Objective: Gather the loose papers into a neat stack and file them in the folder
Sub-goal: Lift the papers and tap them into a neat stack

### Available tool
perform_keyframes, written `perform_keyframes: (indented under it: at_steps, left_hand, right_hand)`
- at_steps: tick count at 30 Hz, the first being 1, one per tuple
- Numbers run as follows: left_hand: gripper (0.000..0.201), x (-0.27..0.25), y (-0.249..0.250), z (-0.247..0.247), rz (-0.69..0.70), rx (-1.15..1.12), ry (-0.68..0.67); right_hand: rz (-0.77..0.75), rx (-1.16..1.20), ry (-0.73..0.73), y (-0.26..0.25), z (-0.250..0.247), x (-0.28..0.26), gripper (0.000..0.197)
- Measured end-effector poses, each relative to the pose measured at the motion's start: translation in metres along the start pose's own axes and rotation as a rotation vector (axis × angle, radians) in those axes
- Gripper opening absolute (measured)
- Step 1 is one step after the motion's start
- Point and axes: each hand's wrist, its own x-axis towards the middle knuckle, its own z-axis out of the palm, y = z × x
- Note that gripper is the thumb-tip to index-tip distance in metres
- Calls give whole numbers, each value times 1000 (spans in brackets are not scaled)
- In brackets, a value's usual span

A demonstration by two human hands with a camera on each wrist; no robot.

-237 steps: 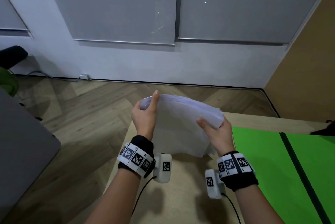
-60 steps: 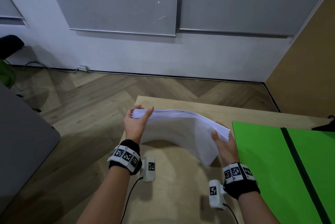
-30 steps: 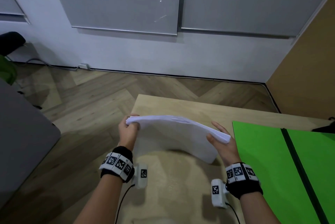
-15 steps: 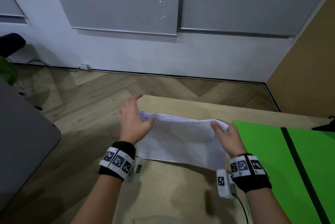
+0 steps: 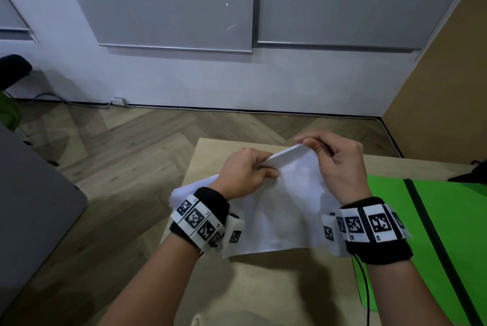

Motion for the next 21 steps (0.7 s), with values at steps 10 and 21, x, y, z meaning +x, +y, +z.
perform_keyframes:
  at_steps: [10,21]
  left_hand:
    - [31,-8,-40,-19,-260,-516,179]
    - [17,-8,-59,-14,-390,-781,400]
  right_hand:
    - [249,75,-222,48,-15,-27,41]
    - [383,496,107,44,-3,-13,26]
